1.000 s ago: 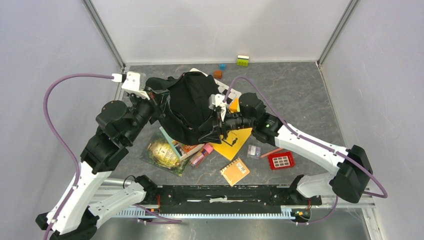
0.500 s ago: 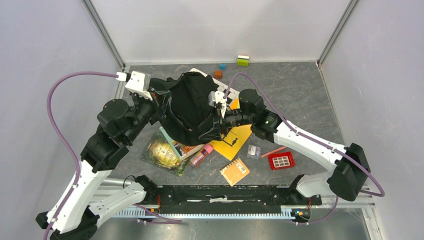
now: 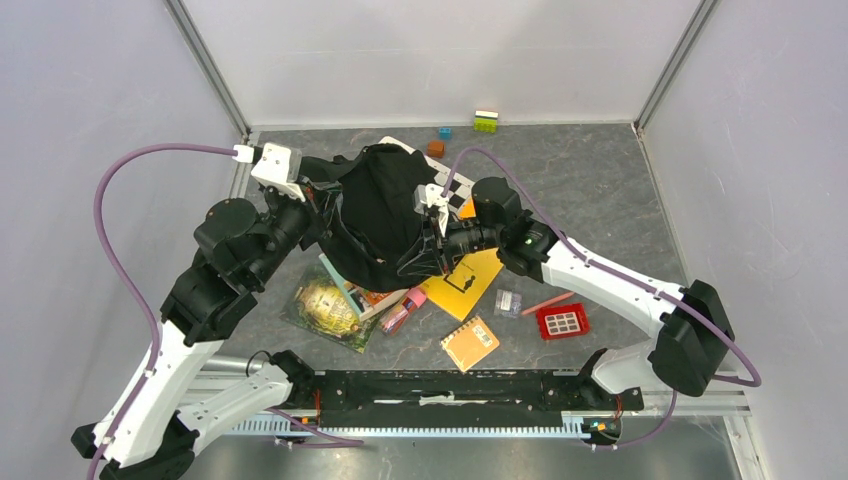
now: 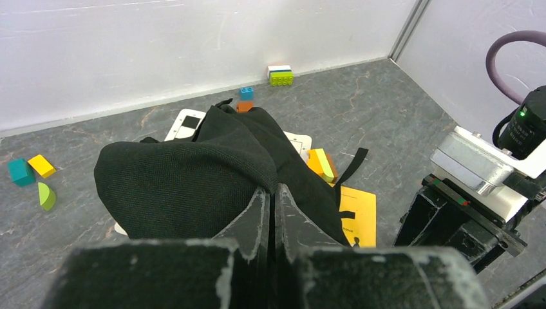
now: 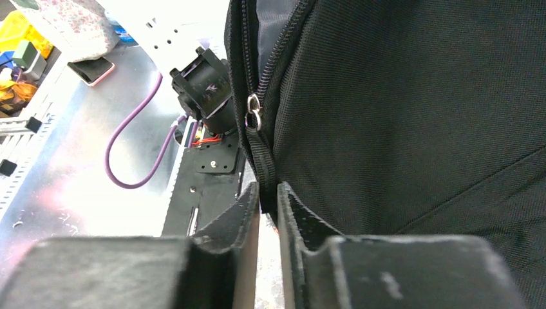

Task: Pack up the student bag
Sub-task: Unzip the student bag at the center of the board.

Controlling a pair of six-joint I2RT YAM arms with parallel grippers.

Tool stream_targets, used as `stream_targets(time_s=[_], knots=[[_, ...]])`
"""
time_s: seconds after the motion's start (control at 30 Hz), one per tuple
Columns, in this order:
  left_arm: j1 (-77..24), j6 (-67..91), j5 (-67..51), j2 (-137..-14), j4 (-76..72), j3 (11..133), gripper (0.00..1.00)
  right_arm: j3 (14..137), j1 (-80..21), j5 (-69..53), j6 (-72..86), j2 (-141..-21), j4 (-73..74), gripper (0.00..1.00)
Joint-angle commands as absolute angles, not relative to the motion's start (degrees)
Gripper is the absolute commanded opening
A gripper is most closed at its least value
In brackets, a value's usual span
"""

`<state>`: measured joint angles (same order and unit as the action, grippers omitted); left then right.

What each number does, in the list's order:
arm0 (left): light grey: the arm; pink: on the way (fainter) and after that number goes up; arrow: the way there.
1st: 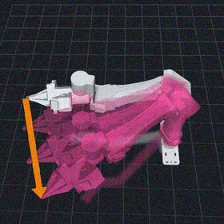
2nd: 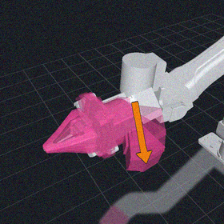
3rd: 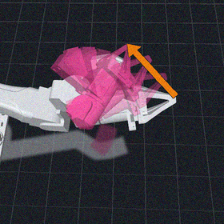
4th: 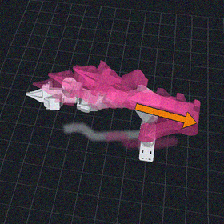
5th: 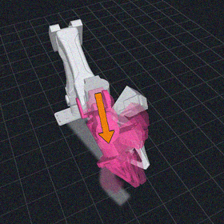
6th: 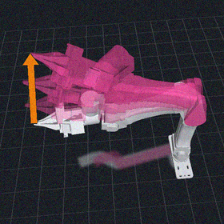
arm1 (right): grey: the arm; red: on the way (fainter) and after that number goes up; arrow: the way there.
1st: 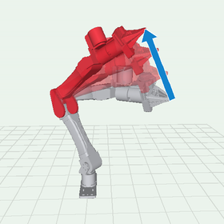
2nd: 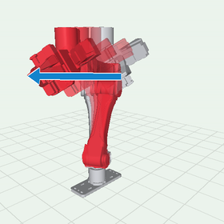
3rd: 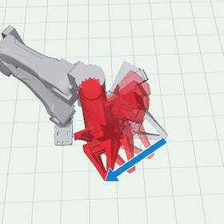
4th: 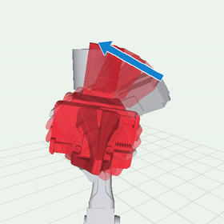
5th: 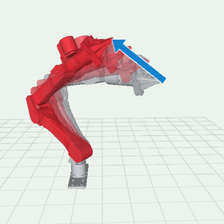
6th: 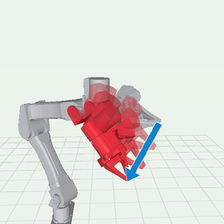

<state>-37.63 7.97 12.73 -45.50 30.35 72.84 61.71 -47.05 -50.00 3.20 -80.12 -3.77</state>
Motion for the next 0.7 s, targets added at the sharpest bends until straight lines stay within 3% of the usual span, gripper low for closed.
stream_targets(time_s=[0.0, 0.17, 0.33, 0.67], knots=[[-37.71, 5.19, 11.44, -44.94, 27.64, 75.26, 0.02, 64.36, -46.64, -50.98, 3.21, -78.51, -4.74, 0.16], [-37.71, 5.02, 11.94, -44.71, 27.68, 75.32, 0.02, 63.83, -46.24, -50.93, 3.21, -78.31, -4.82, 0.00], [-37.71, 4.22, 13.25, -44.47, 28.04, 75.41, 0.02, 62.30, -45.88, -48.12, 2.99, -76.51, -4.73, 0.00], [-37.71, 4.49, 16.91, -43.40, 27.16, 74.97, 0.02, 56.43, -46.70, -23.57, -2.88, -72.83, -1.01, 0.00]])
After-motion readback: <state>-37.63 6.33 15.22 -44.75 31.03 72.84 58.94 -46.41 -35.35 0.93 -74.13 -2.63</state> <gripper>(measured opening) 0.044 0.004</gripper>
